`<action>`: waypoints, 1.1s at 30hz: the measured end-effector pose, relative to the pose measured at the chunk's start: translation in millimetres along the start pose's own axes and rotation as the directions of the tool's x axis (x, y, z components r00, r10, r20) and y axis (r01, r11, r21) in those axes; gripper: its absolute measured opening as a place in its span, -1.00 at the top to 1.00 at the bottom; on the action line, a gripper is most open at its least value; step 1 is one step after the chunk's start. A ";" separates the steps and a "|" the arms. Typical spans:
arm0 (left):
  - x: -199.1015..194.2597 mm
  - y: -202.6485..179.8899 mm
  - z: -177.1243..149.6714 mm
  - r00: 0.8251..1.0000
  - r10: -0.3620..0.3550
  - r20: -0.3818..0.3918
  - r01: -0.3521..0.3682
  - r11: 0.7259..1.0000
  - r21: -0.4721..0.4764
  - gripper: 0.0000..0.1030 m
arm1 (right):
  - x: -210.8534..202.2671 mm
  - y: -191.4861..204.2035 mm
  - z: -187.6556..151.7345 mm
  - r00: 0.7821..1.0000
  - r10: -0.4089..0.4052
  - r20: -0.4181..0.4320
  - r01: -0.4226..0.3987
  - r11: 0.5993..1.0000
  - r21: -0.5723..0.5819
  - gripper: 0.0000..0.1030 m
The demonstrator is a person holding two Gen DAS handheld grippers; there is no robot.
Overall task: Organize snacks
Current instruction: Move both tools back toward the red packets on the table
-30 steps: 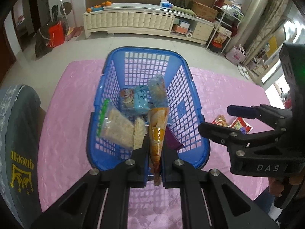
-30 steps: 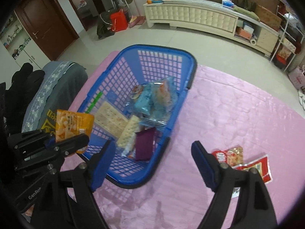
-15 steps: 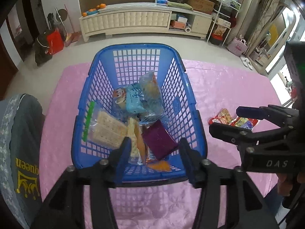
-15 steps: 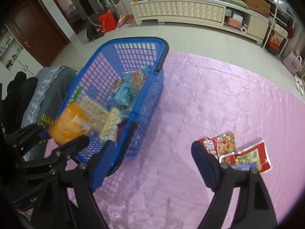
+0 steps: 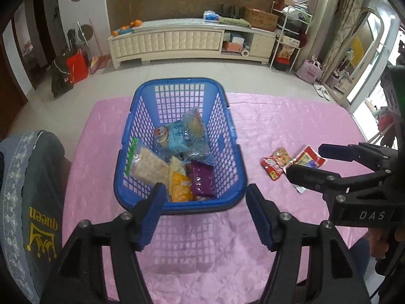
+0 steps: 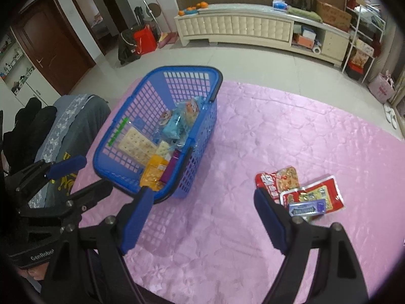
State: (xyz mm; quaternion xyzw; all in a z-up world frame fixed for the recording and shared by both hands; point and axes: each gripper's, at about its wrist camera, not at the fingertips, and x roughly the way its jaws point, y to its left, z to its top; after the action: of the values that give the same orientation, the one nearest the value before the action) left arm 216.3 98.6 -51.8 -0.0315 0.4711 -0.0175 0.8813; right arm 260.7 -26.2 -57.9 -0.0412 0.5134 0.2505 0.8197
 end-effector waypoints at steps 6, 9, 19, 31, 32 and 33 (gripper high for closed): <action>-14.9 -23.5 -3.0 1.000 -0.011 0.022 0.011 0.999 0.037 -0.34 | -24.5 -4.7 -11.0 0.999 -0.023 0.036 0.023 1.000 -0.005 -0.65; -17.9 -37.0 -4.3 0.999 -0.017 0.031 0.015 0.998 0.055 -0.35 | -32.7 -15.3 -17.3 0.998 -0.035 0.043 0.034 0.999 0.012 -0.65; -9.2 -92.1 -1.5 0.998 -0.050 0.029 0.045 0.990 0.137 -0.45 | -53.5 -60.7 -33.8 0.996 -0.072 0.052 0.068 0.995 0.073 -0.65; 30.8 -142.9 2.4 0.999 -0.039 -0.005 0.039 0.976 0.214 -0.45 | -39.0 -126.3 -60.4 0.996 -0.084 -0.007 0.084 0.979 0.187 -0.65; 35.9 -145.6 3.0 0.999 -0.042 -0.015 0.045 0.976 0.212 -0.45 | -37.2 -131.1 -61.9 0.996 -0.085 -0.012 0.086 0.978 0.192 -0.65; 42.2 -148.8 3.6 0.998 -0.050 -0.027 0.054 0.976 0.210 -0.45 | -35.6 -137.2 -63.9 0.995 -0.094 -0.018 0.095 0.976 0.195 -0.65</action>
State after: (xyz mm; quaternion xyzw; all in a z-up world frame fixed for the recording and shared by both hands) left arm 242.6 -52.2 -74.0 0.0499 0.4752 -0.0907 0.8738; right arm 258.0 -179.6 -83.3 0.0141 0.5367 0.1594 0.8285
